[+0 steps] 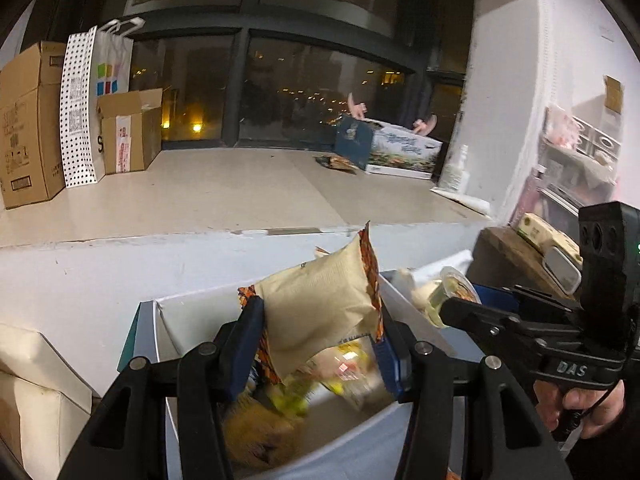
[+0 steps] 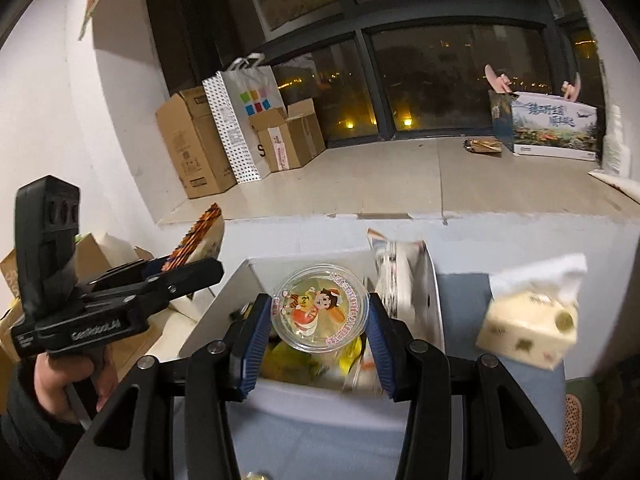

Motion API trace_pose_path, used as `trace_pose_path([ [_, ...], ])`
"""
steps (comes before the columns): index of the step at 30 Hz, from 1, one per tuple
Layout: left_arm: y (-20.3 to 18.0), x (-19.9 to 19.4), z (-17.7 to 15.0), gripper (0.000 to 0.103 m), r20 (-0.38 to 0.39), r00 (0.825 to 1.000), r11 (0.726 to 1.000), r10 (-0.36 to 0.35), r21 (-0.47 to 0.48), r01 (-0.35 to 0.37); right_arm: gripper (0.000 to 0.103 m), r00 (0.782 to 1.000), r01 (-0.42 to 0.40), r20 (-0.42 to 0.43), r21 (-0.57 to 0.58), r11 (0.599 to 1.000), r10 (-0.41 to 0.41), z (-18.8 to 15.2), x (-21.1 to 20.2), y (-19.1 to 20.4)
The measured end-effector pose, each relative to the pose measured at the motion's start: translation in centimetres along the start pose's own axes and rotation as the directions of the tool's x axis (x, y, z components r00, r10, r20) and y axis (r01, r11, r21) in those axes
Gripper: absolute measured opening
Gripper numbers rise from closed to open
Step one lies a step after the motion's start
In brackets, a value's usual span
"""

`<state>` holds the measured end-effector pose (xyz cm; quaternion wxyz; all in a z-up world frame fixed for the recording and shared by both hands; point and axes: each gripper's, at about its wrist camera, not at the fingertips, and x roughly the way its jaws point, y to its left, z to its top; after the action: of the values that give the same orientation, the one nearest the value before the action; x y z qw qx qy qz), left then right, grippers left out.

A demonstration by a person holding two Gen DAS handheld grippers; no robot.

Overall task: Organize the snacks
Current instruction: 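Carry both items over the white box and release them inside, then grasp the orange flying cake pack with the right tool while the left grasps the jelly cup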

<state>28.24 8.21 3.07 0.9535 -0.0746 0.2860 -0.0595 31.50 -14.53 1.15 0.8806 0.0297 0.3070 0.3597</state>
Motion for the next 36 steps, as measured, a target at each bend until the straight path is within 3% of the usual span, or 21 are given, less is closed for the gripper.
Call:
trace_pose_path([
  [4, 1.4, 2.2, 0.3, 0.057, -0.013, 1.0, 1.0, 0.018, -0.016, -0.018, 0.051, 0.999, 0.01, -0.038, 0.013, 1.0, -0.01, 2.1, 4.1, -0.6],
  [8, 2.6, 4.4, -1.1, 0.06, -0.099, 0.995, 0.999, 0.016, -0.035, -0.019, 0.052, 0.995, 0.021, -0.093, 0.013, 1.0, -0.02, 2.4, 7.2, -0.7],
  [10, 3.2, 5.3, -2.2, 0.084, -0.157, 0.987, 0.998, 0.039, -0.051, -0.047, 0.079, 0.991, 0.016, -0.131, 0.006, 1.0, -0.016, 1.9, 8.0, -0.6],
  [11, 3.5, 5.5, -2.7, 0.103, -0.169, 0.984, 0.996, 0.056, -0.061, -0.067, 0.103, 0.988, 0.028, -0.149, -0.004, 1.0, -0.028, 1.5, 8.3, -0.6],
  [13, 4.0, 5.1, -3.5, 0.103, -0.159, 0.986, 0.994, 0.058, -0.086, -0.072, 0.103, 0.992, 0.059, -0.113, -0.011, 0.998, -0.06, 0.7, 7.8, -0.8],
  [18, 3.7, 3.7, -4.1, 0.103, -0.137, 0.989, 0.994, 0.064, -0.078, -0.075, 0.103, 0.996, 0.013, -0.09, 0.075, 0.997, -0.006, -0.1, 5.9, -2.2],
  [24, 1.8, 0.7, -4.4, 0.103, -0.096, 0.995, 0.998, 0.019, -0.06, -0.025, 0.103, 1.0, 0.012, -0.028, 0.032, 0.999, -0.011, -1.0, 2.1, -1.4],
  [31, -2.2, -5.6, -7.2, 0.103, -0.018, 0.998, 0.999, -0.053, 0.004, 0.053, 0.103, 1.0, -0.014, 0.019, -0.144, 0.989, 0.017, -4.8, -4.2, 1.8],
  [36, -4.7, -9.0, -11.2, 0.103, -0.03, 0.993, 0.993, -0.114, 0.041, 0.115, 0.103, 0.995, -0.09, -0.075, -0.301, 0.949, 0.071, -10.8, -7.7, 3.6],
])
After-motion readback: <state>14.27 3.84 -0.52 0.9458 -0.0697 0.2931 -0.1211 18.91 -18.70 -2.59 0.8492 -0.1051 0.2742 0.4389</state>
